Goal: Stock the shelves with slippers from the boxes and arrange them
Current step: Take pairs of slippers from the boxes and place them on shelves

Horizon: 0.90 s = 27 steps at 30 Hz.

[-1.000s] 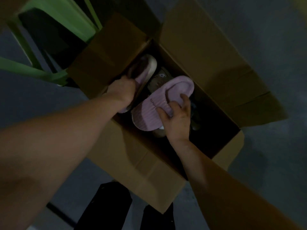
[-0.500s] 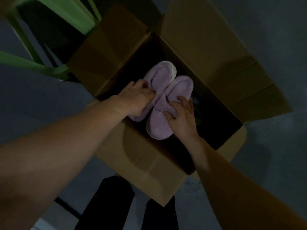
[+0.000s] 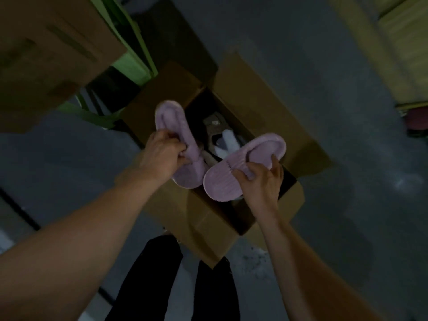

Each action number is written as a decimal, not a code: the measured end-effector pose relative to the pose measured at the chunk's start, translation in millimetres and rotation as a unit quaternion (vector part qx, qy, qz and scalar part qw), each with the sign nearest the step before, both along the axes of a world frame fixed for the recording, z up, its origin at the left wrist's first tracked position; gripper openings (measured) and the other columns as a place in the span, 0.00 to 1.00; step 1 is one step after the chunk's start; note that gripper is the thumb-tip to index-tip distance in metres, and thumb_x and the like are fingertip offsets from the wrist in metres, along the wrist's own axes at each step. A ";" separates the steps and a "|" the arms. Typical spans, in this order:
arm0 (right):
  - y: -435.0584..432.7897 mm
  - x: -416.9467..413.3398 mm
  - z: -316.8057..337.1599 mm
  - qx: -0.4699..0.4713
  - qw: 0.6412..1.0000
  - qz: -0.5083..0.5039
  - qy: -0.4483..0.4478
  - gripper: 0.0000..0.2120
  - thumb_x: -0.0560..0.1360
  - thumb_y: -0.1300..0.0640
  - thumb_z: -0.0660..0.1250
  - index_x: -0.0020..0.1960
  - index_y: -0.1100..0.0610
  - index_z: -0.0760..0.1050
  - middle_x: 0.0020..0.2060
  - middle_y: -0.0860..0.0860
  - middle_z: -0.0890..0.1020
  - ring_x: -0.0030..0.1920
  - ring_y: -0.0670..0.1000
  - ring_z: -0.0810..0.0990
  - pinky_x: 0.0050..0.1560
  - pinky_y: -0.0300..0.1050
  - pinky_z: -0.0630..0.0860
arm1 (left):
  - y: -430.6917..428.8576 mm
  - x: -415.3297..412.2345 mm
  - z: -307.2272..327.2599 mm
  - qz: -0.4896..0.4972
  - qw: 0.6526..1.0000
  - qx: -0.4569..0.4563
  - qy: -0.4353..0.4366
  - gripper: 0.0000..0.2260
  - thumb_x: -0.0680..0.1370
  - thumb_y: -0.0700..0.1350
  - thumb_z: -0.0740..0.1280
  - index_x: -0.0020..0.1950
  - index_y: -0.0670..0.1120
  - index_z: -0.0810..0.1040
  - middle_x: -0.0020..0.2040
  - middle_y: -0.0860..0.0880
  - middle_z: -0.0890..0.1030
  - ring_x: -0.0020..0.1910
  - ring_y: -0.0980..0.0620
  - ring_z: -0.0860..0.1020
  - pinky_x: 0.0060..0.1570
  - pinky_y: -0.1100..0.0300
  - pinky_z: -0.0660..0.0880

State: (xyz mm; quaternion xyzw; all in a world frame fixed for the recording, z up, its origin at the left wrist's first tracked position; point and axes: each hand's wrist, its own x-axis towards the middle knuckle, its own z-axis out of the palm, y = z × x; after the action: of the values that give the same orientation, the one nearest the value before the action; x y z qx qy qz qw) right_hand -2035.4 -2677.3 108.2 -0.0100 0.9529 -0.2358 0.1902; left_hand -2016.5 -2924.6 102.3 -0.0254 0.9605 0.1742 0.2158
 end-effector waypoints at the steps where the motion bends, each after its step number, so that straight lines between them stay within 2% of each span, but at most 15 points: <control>1: 2.6 -0.8 21.9 -0.024 0.999 -0.013 -0.030 0.11 0.72 0.50 0.74 0.47 0.58 0.85 0.48 0.57 0.85 0.63 0.64 0.76 0.66 0.63 0.70 | 0.9 9.0 14.6 0.031 0.999 0.011 -0.014 0.10 0.74 0.49 0.70 0.36 0.48 0.75 0.38 0.45 0.79 0.42 0.44 0.75 0.44 0.49 0.73; 3: 8.2 -0.7 62.0 -0.067 0.991 -0.040 -0.107 0.13 0.73 0.45 0.71 0.48 0.54 0.84 0.48 0.54 0.85 0.56 0.57 0.81 0.60 0.56 0.76 | 5.8 29.2 47.5 0.109 0.992 0.039 -0.045 0.14 0.76 0.50 0.68 0.34 0.50 0.67 0.34 0.48 0.76 0.38 0.45 0.76 0.39 0.51 0.74; 6: 13.7 4.4 119.2 -0.073 0.978 -0.088 -0.173 0.15 0.73 0.39 0.68 0.44 0.51 0.82 0.40 0.49 0.84 0.44 0.51 0.82 0.50 0.50 0.79 | 17.6 61.9 101.9 0.247 0.964 0.088 -0.045 0.15 0.78 0.49 0.66 0.34 0.51 0.66 0.32 0.50 0.72 0.34 0.48 0.74 0.31 0.54 0.68; 8: 11.0 11.5 159.8 -0.093 0.971 -0.129 -0.178 0.13 0.75 0.43 0.69 0.45 0.53 0.81 0.37 0.49 0.82 0.38 0.49 0.80 0.43 0.46 0.76 | 26.8 84.1 137.9 0.340 0.934 0.093 -0.055 0.15 0.79 0.49 0.65 0.35 0.51 0.66 0.32 0.51 0.71 0.34 0.50 0.71 0.30 0.56 0.62; 9: 9.6 14.8 178.9 -0.106 0.965 -0.154 -0.182 0.11 0.76 0.48 0.70 0.48 0.55 0.81 0.37 0.49 0.81 0.36 0.48 0.78 0.41 0.42 0.73 | 31.0 94.2 155.0 0.380 0.918 0.093 -0.060 0.13 0.79 0.50 0.65 0.36 0.50 0.67 0.33 0.50 0.73 0.34 0.50 0.72 0.31 0.56 0.63; 11: 5.7 20.9 214.7 -0.114 0.953 -0.191 -0.207 0.15 0.78 0.52 0.69 0.60 0.60 0.79 0.43 0.53 0.81 0.43 0.51 0.78 0.45 0.38 0.71 | 38.4 114.5 186.3 0.468 0.875 0.107 -0.067 0.09 0.79 0.50 0.64 0.44 0.46 0.74 0.42 0.43 0.80 0.40 0.44 0.77 0.38 0.53 0.72; 12: 2.7 25.4 230.7 -0.116 0.948 -0.200 -0.220 0.17 0.78 0.51 0.68 0.63 0.59 0.77 0.47 0.54 0.81 0.48 0.53 0.78 0.47 0.40 0.70 | 42.1 124.8 201.1 0.513 0.848 0.116 -0.058 0.12 0.79 0.51 0.65 0.50 0.42 0.76 0.47 0.40 0.81 0.44 0.41 0.78 0.43 0.51 0.74; 14: -2.9 35.5 254.0 -0.116 0.947 -0.195 -0.226 0.15 0.78 0.47 0.68 0.59 0.56 0.77 0.43 0.53 0.81 0.48 0.55 0.78 0.47 0.43 0.73 | 50.1 146.7 230.3 0.595 0.789 0.148 -0.031 0.20 0.78 0.53 0.67 0.60 0.38 0.77 0.57 0.39 0.80 0.53 0.39 0.78 0.49 0.50 0.74; 16: -12.8 46.8 278.0 -0.116 0.951 -0.177 -0.223 0.19 0.77 0.45 0.69 0.57 0.60 0.79 0.39 0.53 0.79 0.46 0.54 0.77 0.54 0.49 0.77 | 58.5 166.4 260.1 0.658 0.731 0.182 -0.008 0.24 0.78 0.54 0.68 0.67 0.39 0.74 0.65 0.41 0.77 0.61 0.41 0.76 0.59 0.51 0.72; 18: -23.4 58.5 302.6 -0.121 0.957 -0.151 -0.216 0.13 0.77 0.45 0.68 0.49 0.56 0.77 0.38 0.53 0.78 0.47 0.55 0.77 0.61 0.57 0.75 | 65.9 183.6 283.7 0.697 0.690 0.191 0.018 0.23 0.79 0.52 0.66 0.69 0.40 0.74 0.66 0.41 0.76 0.63 0.41 0.75 0.60 0.52 0.71; 20: -32.5 74.9 326.5 -0.144 0.960 -0.114 -0.210 0.13 0.77 0.43 0.67 0.48 0.53 0.77 0.39 0.53 0.79 0.48 0.55 0.78 0.61 0.57 0.75 | 74.7 199.2 306.3 0.732 0.655 0.187 0.036 0.20 0.80 0.51 0.65 0.68 0.40 0.74 0.66 0.41 0.76 0.63 0.40 0.75 0.58 0.54 0.71; 22: -37.8 93.2 343.2 -0.176 0.961 -0.064 -0.205 0.19 0.74 0.38 0.66 0.51 0.53 0.80 0.43 0.52 0.83 0.50 0.56 0.81 0.60 0.58 0.77 | 85.8 212.9 327.1 0.768 0.610 0.190 0.052 0.19 0.80 0.50 0.63 0.67 0.41 0.75 0.65 0.42 0.77 0.63 0.40 0.75 0.56 0.53 0.70; 23: -40.0 103.5 351.4 -0.188 0.958 -0.068 -0.203 0.20 0.73 0.37 0.66 0.53 0.52 0.80 0.48 0.51 0.84 0.54 0.56 0.81 0.62 0.60 0.76 | 92.2 220.6 336.5 0.785 0.582 0.201 0.069 0.18 0.80 0.50 0.63 0.66 0.41 0.76 0.64 0.41 0.77 0.62 0.40 0.75 0.56 0.52 0.71; 25: -42.0 124.5 370.3 -0.210 0.951 -0.103 -0.204 0.21 0.75 0.40 0.68 0.62 0.50 0.78 0.58 0.50 0.81 0.64 0.56 0.75 0.67 0.60 0.72 | 104.4 236.3 348.6 0.812 0.525 0.228 0.120 0.17 0.79 0.50 0.65 0.62 0.40 0.78 0.62 0.41 0.79 0.59 0.40 0.77 0.58 0.49 0.74; 27: -37.1 145.5 387.0 -0.241 0.943 -0.113 -0.201 0.21 0.76 0.44 0.70 0.65 0.51 0.77 0.60 0.50 0.81 0.66 0.56 0.74 0.68 0.57 0.71 | 120.0 254.4 358.1 0.829 0.474 0.251 0.160 0.17 0.79 0.50 0.65 0.62 0.40 0.78 0.60 0.41 0.80 0.59 0.40 0.77 0.60 0.47 0.75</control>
State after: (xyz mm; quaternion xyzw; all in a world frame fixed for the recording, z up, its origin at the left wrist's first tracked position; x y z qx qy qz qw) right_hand -1889.9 -2714.4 495.2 0.1002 0.8042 -0.4757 0.3420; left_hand -1762.1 -2804.6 460.5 -0.7260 0.4247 0.5068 -0.1890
